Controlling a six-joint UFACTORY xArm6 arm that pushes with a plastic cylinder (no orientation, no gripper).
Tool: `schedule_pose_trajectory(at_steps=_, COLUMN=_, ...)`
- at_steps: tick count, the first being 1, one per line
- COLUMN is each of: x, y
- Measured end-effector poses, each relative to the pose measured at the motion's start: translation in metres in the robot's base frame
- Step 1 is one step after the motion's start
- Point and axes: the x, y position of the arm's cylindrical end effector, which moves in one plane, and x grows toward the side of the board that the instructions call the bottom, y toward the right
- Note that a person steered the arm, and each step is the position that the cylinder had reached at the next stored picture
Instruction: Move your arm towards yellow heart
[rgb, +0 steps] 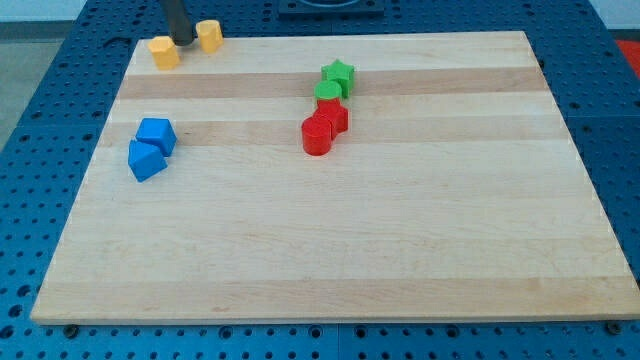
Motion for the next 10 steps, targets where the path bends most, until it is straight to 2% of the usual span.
schedule_pose_trajectory(at_steps=2, x=0.026, y=0.040)
schedule_pose_trajectory(at_steps=4, x=0.033, y=0.042)
schedule_pose_trajectory(at_steps=5, x=0.037, y=0.068)
schedule_pose_trajectory(at_steps=7, x=0.016, y=0.179)
schedule_pose_trajectory(at_steps=8, x=0.001, y=0.200)
schedule_pose_trajectory(at_steps=10, x=0.001, y=0.176)
